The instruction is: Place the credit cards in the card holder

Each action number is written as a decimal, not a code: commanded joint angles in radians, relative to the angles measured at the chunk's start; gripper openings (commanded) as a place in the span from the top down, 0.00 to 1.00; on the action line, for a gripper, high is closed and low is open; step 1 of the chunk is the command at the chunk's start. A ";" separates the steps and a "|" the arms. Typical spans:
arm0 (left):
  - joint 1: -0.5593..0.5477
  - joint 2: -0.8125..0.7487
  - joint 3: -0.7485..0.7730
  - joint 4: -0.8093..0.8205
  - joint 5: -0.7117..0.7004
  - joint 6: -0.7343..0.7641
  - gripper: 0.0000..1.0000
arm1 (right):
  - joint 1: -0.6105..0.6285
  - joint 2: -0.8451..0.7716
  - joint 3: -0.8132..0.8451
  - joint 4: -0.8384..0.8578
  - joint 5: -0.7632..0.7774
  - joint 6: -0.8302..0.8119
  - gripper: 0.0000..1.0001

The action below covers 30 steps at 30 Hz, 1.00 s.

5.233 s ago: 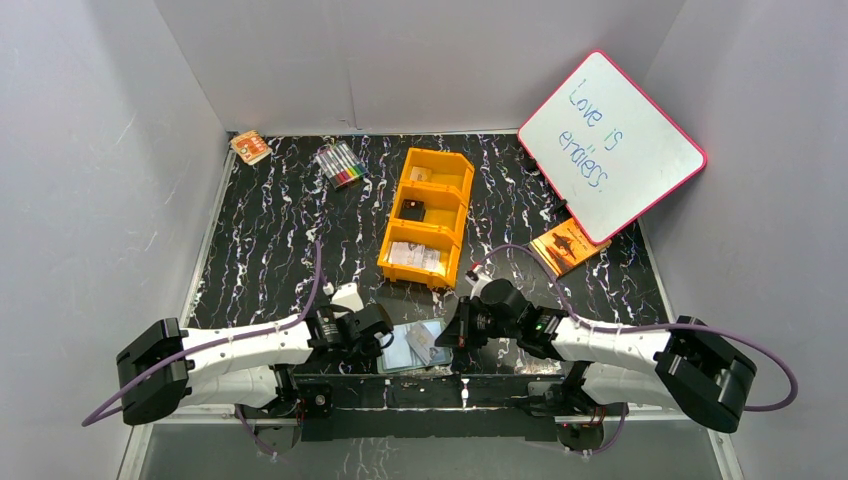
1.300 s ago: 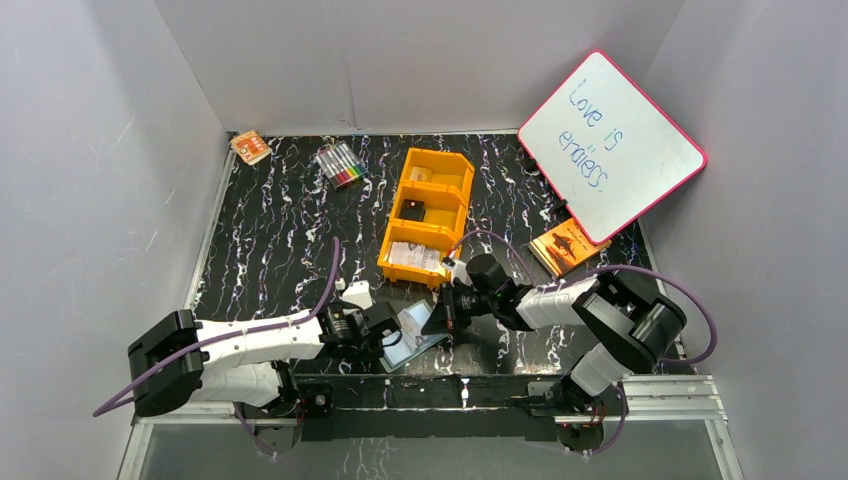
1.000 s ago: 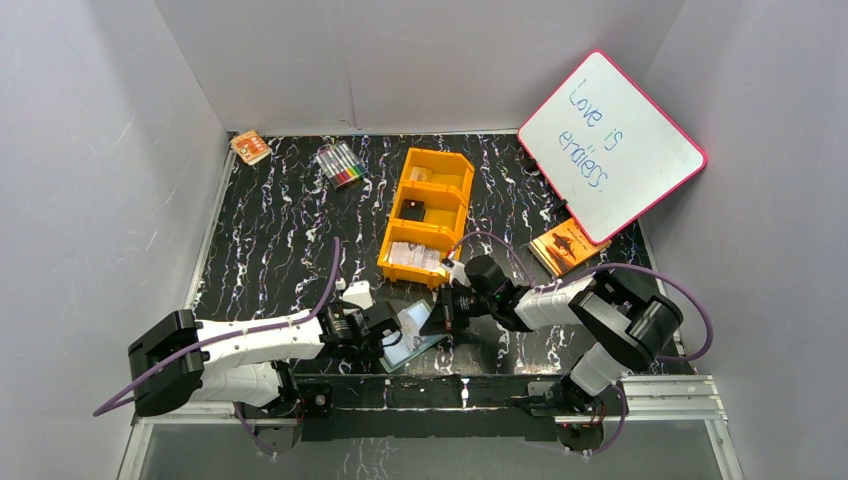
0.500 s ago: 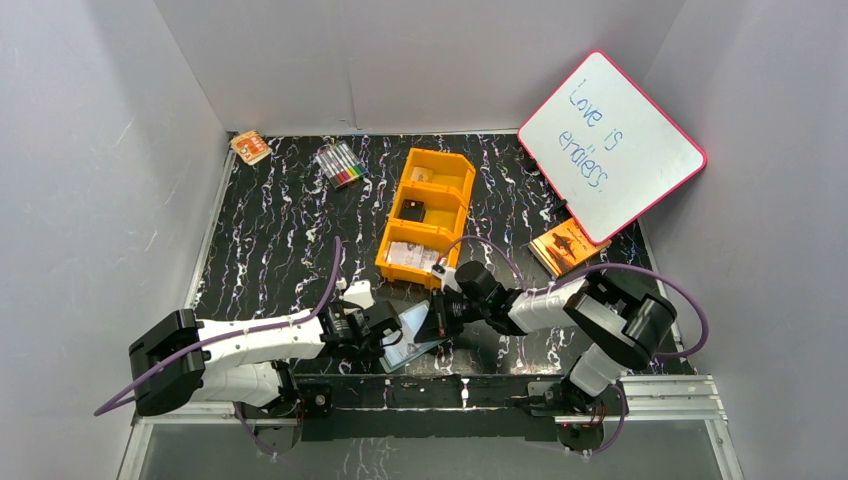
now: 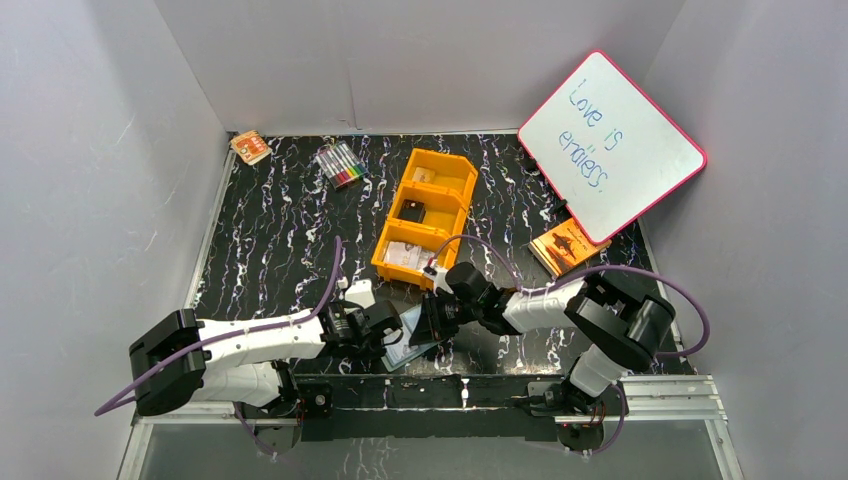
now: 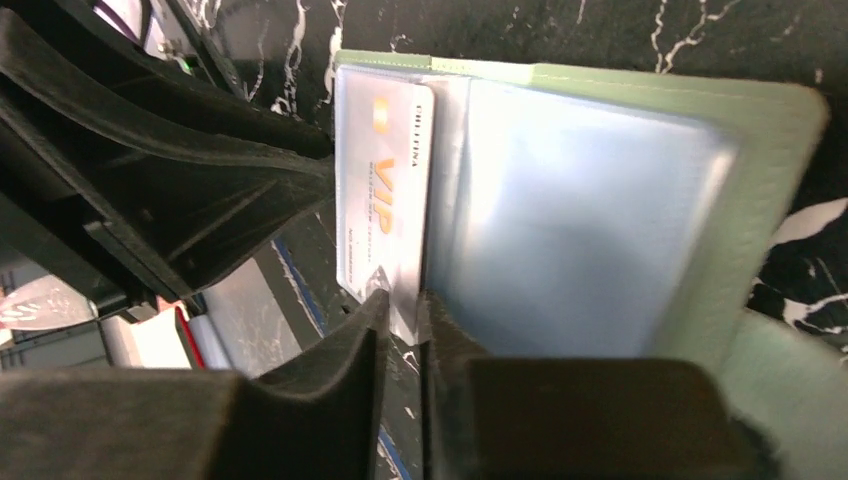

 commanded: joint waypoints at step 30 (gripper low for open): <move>0.006 -0.131 -0.002 -0.107 -0.077 -0.026 0.62 | 0.067 -0.426 0.175 -0.780 0.482 -0.122 0.29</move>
